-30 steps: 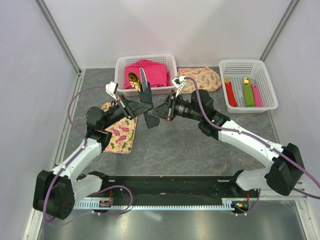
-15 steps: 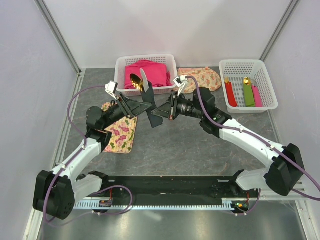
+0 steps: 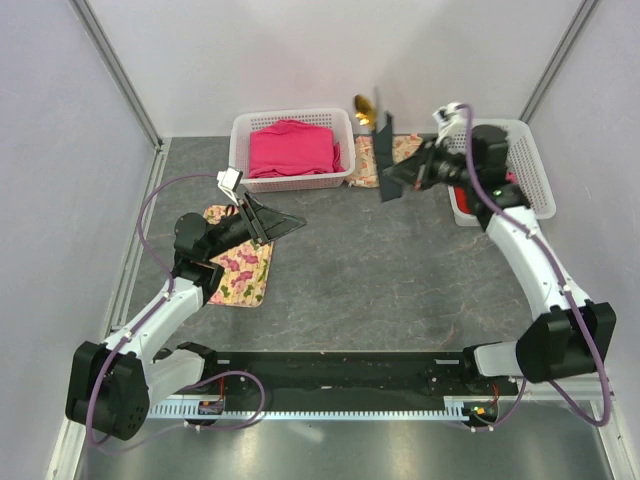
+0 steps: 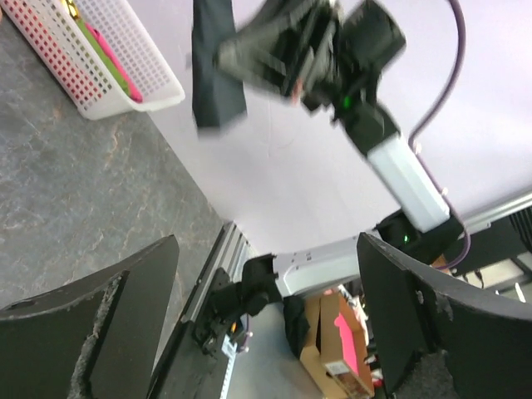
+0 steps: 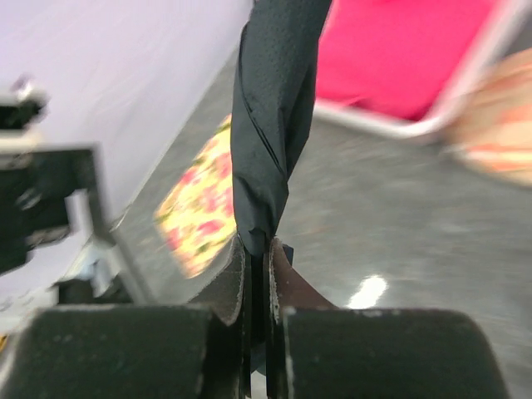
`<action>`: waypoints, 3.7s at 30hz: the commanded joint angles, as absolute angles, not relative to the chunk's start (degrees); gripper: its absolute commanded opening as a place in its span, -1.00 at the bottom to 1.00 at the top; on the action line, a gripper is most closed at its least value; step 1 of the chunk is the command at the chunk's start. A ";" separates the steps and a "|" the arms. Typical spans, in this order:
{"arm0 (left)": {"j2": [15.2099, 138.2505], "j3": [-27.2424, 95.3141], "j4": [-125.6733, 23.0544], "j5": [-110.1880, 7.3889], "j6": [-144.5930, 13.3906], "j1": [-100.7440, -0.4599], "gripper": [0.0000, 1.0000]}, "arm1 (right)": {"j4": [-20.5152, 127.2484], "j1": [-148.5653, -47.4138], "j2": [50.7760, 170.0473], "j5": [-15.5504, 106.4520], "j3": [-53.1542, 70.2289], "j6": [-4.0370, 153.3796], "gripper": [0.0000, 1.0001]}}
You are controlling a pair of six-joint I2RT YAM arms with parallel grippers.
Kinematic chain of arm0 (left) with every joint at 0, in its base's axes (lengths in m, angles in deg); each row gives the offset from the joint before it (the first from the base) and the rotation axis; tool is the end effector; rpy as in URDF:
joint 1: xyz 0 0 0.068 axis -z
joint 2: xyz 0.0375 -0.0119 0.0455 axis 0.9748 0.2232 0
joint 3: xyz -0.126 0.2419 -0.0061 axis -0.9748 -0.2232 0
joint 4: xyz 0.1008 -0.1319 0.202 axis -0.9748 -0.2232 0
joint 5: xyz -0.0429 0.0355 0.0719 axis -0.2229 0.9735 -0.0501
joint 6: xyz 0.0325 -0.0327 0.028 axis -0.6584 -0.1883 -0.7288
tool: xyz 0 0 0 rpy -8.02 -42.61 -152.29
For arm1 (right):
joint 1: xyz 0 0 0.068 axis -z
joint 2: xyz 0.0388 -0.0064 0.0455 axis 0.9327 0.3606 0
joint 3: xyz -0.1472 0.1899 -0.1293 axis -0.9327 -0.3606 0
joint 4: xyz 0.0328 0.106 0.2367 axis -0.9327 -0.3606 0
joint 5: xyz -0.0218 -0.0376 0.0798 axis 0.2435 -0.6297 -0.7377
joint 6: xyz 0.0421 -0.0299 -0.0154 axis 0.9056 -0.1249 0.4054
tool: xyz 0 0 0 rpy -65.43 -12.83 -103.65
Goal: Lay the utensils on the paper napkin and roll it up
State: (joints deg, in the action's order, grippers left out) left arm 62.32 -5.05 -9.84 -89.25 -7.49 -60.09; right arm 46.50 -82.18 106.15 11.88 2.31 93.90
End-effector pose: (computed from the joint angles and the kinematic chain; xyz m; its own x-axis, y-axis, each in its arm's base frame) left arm 0.2140 -0.0923 0.3094 -0.7230 -0.4587 -0.5166 0.5428 0.0856 -0.8355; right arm 0.2941 0.0937 0.3727 -0.5726 0.2038 -0.7941 -0.6028 0.5520 0.5762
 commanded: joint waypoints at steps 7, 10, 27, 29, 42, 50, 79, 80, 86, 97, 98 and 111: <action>61.70 -5.00 -11.40 -94.55 -14.60 -59.44 0.93 | 17.25 -50.17 124.31 0.44 28.95 59.08 -1.00; 61.70 -5.44 -11.40 -94.38 -14.87 -59.43 0.94 | 15.56 -45.07 129.68 0.88 33.18 56.18 -1.00; 62.41 -7.64 -11.93 -93.85 -15.66 -59.35 0.95 | 23.28 -42.93 148.85 10.72 35.38 54.23 -1.00; 62.67 -7.72 -12.02 -93.76 -15.66 -59.35 0.95 | 23.81 -42.93 150.00 11.34 35.65 54.32 -1.00; 63.64 -8.34 -12.54 -93.41 -16.18 -59.44 0.96 | 25.84 -42.93 158.70 14.77 38.99 53.53 -1.00; 64.34 -8.43 -12.72 -93.06 -16.54 -59.61 0.96 | 25.57 -43.81 159.93 18.19 38.64 53.35 -1.00; 63.11 -10.01 -12.46 -92.44 -16.10 -59.79 0.98 | 22.51 -50.93 158.96 44.74 38.46 57.75 -0.82; 63.02 -10.10 -12.46 -92.36 -16.01 -59.87 0.98 | 21.98 -51.11 159.32 45.44 39.59 57.58 -0.80; 62.58 -10.45 -12.46 -92.36 -15.92 -60.14 0.97 | 21.00 -51.64 159.94 47.64 40.39 58.45 -0.67; 62.94 -10.27 -11.75 -92.27 -15.83 -60.23 0.98 | 22.06 -52.08 158.53 49.57 38.81 59.59 0.15; 63.02 -10.27 -11.75 -92.27 -15.75 -60.31 0.98 | 22.14 -52.08 158.36 49.84 38.55 59.77 0.18; 63.29 -10.54 -10.61 -91.92 -15.48 -60.23 0.98 | 27.41 -52.60 153.09 51.07 33.28 61.79 0.81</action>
State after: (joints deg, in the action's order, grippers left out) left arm 63.54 -10.39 -13.80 -92.72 -13.87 -60.00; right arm 24.79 -53.18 156.96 48.05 34.70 61.09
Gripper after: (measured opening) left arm 0.990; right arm 0.870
